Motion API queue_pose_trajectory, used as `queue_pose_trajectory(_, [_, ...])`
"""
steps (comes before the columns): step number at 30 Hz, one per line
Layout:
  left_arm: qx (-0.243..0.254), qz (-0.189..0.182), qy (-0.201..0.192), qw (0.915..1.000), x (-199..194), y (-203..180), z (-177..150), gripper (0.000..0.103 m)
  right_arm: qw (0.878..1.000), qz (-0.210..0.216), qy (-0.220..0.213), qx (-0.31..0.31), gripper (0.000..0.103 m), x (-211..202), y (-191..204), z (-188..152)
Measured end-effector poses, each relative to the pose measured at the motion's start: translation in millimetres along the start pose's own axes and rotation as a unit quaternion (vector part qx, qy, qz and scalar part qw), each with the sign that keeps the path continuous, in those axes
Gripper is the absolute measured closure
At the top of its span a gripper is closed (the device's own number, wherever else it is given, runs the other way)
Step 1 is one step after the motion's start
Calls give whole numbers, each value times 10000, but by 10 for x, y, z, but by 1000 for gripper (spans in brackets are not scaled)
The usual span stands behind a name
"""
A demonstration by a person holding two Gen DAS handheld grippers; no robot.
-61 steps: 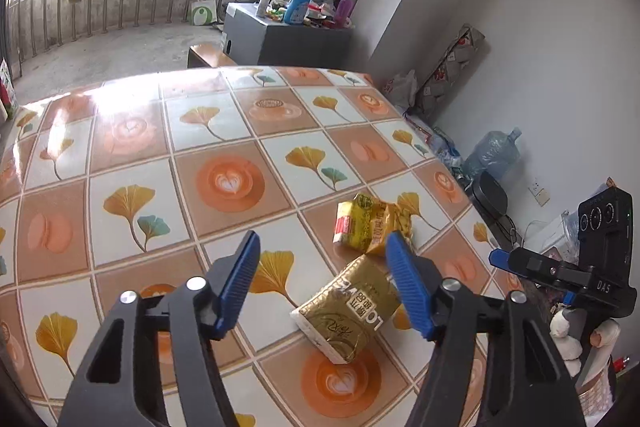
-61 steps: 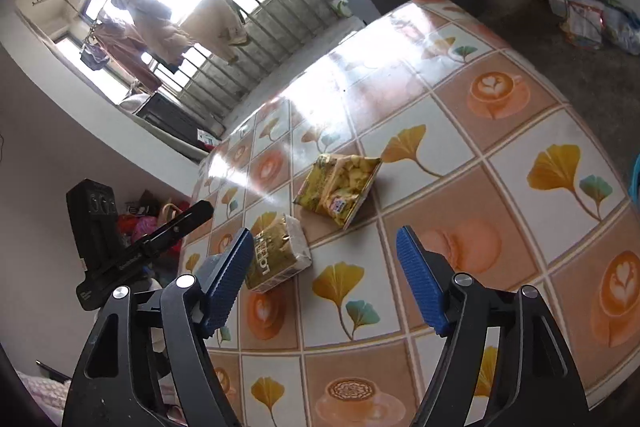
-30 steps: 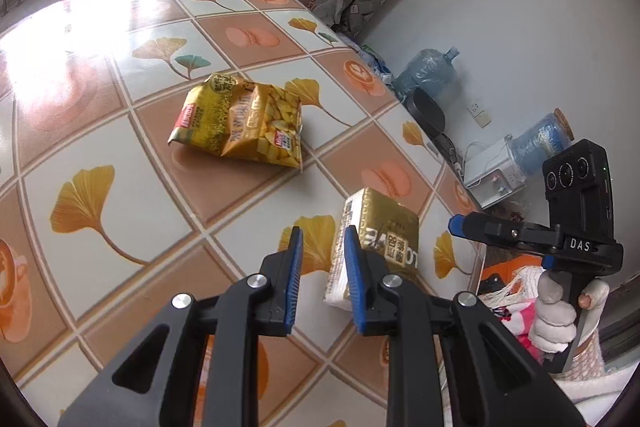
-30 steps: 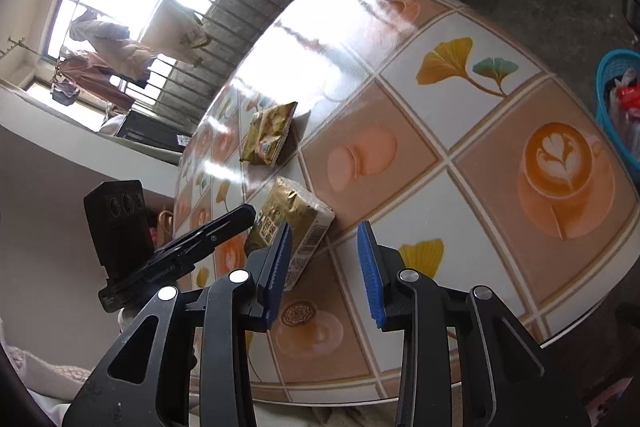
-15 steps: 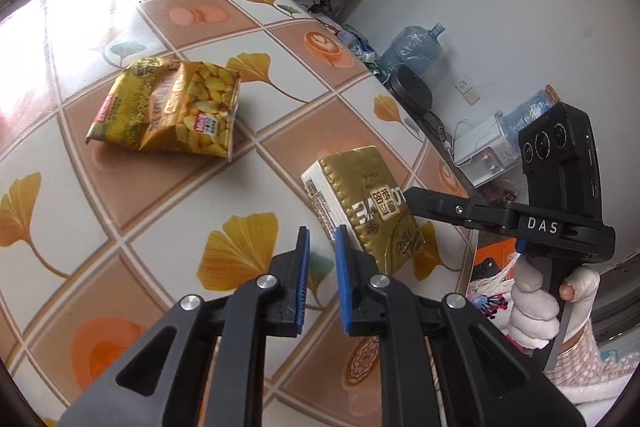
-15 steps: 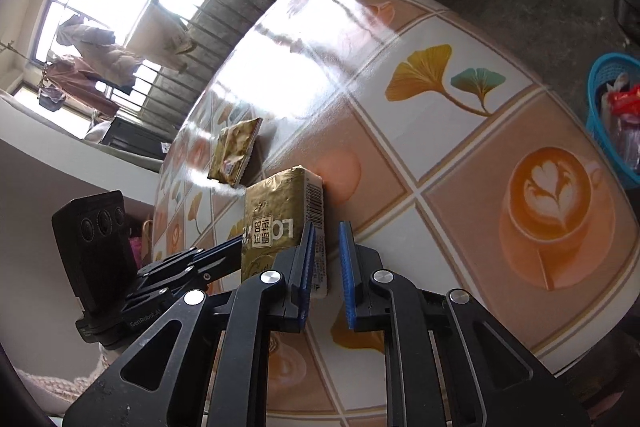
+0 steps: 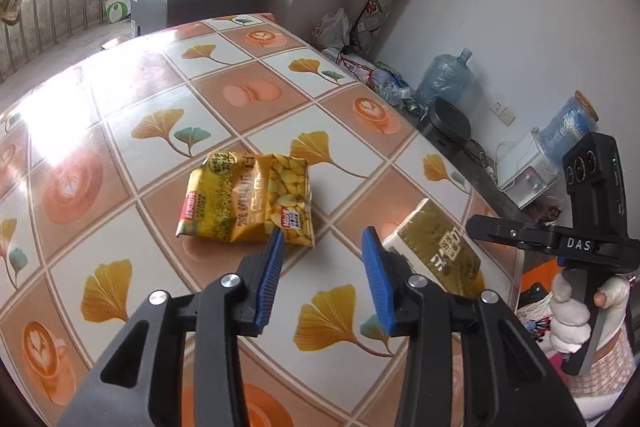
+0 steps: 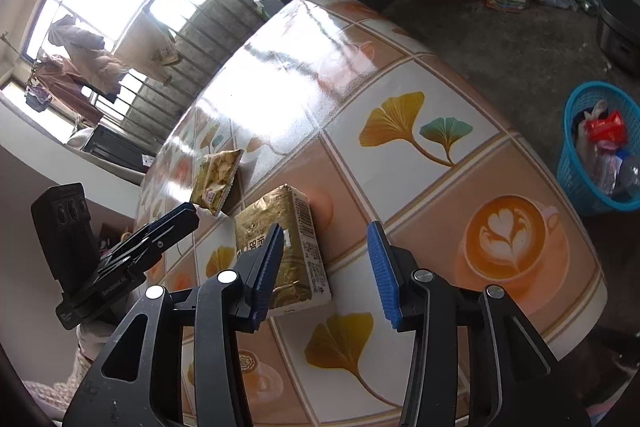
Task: Collect trash
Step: 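Grasp the yellow snack bag with the left gripper while the right holds the gold packet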
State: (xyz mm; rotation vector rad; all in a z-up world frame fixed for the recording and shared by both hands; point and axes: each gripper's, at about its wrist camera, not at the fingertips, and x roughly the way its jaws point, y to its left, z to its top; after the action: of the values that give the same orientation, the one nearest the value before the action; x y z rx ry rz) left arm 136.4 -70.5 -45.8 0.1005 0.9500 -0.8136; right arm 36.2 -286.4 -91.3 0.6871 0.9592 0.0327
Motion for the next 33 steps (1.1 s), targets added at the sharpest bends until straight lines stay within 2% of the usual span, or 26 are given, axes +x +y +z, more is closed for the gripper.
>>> queue_pose_trajectory(3, [577,394,-21,9976,110,-86,29,58,10000,-55,35,-58,60,-21,-51,-15])
queue_pose_trajectory(6, [1085,750,-22,9913,255,-155,59,58,9999,-92,46,-81,59,-47,-73,0])
queue_pose_trajectory(10, [1419,1130,-39,9834,372,-176,103,58,9998,-125,48,-116,57,-57,-60,-6])
queue_pose_trajectory(14, [1386,1192,102,9831,445,-115,159,58,9997,-135,67,-174,57,-45,-47,-6])
queue_pose_trajectory(19, [1414,1140,-132,9833,327,-135,216,58,9998,-119,71,-170,57,-49,-57,4])
queue_pose_trajectory(21, [1508,1267,-37,9804,392,-132,239,58,9998,-109,67,-153,57,-50,-70,5])
queue_pose_trajectory(23, [1537,1432,225,9774,527,-88,248,57,9998,-109,62,-162,57,-55,-64,6])
queue_pose_trajectory(26, [1319,1332,219,9820,568,10,287,57,9998,-112,65,-179,57,-67,-49,0])
queue_pose_trajectory(28, [1098,1205,260,9863,571,77,314,63,9997,-117,55,-211,57,-78,-30,3])
queue_pose_trajectory(33, [1036,1153,252,9876,556,101,329,70,9992,-112,32,-388,49,-82,48,-15])
